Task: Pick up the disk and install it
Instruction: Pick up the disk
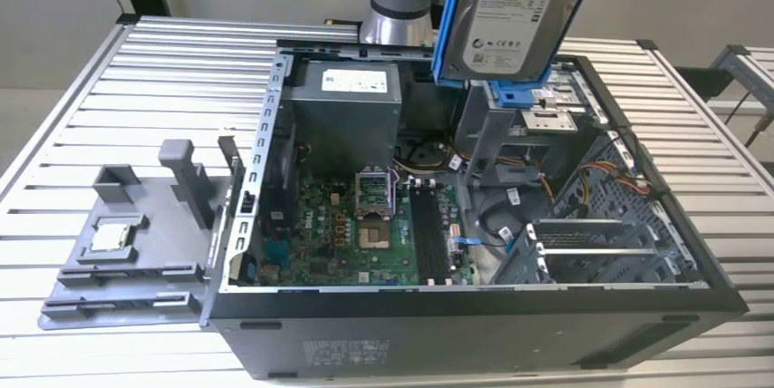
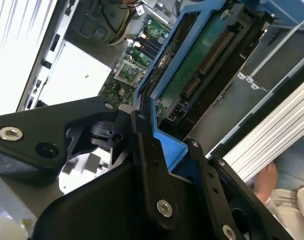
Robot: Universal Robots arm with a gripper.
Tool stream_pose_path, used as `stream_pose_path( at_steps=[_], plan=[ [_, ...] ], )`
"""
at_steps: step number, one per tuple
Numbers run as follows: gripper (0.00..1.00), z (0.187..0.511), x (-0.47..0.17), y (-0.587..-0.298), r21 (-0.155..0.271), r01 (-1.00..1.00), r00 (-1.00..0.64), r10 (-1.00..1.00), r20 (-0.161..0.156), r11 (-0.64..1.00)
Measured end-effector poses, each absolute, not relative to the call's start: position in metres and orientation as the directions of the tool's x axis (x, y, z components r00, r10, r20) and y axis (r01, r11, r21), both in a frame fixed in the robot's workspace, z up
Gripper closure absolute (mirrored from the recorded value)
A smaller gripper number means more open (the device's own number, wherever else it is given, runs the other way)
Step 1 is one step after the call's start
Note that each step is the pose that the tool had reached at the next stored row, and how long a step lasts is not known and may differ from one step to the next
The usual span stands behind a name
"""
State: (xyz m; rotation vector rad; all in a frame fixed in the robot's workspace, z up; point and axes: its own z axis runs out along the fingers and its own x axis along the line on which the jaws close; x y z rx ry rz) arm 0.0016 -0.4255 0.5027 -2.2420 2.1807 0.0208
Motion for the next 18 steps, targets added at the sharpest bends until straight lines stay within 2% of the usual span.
stream_pose_path(
  at_steps=[18],
  plan=[
    [1.00,0.503,0.023,-0.463,-0.001,-1.000,0.028,-0.999,-0.019,-0.028]
  ],
)
